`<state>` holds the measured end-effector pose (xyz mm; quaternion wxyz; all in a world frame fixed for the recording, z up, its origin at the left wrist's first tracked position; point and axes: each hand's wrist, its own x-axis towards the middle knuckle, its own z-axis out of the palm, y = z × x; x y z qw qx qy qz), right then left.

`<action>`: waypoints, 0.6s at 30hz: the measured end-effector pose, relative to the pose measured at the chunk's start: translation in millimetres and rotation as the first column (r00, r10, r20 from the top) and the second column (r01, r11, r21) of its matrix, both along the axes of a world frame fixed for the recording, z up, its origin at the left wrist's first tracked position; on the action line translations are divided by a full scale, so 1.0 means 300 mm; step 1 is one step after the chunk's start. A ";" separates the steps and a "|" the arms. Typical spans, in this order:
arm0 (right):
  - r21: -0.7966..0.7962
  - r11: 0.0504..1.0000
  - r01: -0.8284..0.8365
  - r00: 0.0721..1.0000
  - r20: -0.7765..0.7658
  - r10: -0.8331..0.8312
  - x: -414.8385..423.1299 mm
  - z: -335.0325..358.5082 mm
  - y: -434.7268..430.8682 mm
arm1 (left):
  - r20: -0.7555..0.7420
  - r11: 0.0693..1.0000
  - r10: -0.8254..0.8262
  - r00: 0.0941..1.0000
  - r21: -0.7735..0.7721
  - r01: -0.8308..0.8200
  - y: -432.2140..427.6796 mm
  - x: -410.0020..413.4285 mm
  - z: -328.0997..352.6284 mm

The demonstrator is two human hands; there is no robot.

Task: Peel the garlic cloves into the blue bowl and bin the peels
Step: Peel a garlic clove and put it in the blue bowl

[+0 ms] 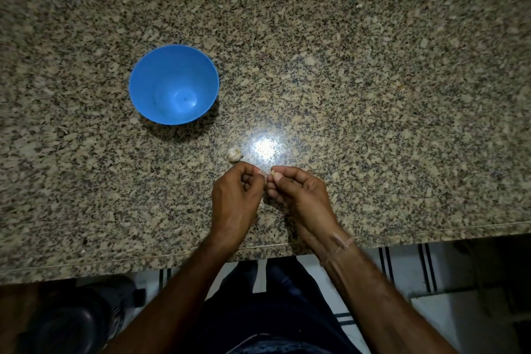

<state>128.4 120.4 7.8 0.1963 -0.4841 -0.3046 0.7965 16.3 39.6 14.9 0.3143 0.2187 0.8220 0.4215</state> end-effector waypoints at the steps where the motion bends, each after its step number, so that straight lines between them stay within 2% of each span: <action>1: -0.041 0.999 0.010 1.000 -0.023 -0.011 0.002 -0.001 0.005 | -0.008 1.000 -0.006 1.000 0.009 0.006 -0.004 -0.001 -0.003; 4: -0.087 0.996 0.003 0.998 -0.060 -0.008 0.004 -0.003 0.016 | 0.024 0.991 -0.064 0.998 0.123 0.060 -0.016 -0.001 0.002; 8: -0.050 0.998 -0.045 0.998 -0.046 0.043 0.002 -0.001 0.020 | 0.031 0.965 -0.132 0.991 0.231 0.121 -0.009 -0.009 0.021; 18: 0.137 0.984 -0.113 0.991 0.081 0.102 -0.009 -0.016 0.001 | 0.031 0.963 -0.099 0.995 0.255 0.088 0.004 -0.011 0.018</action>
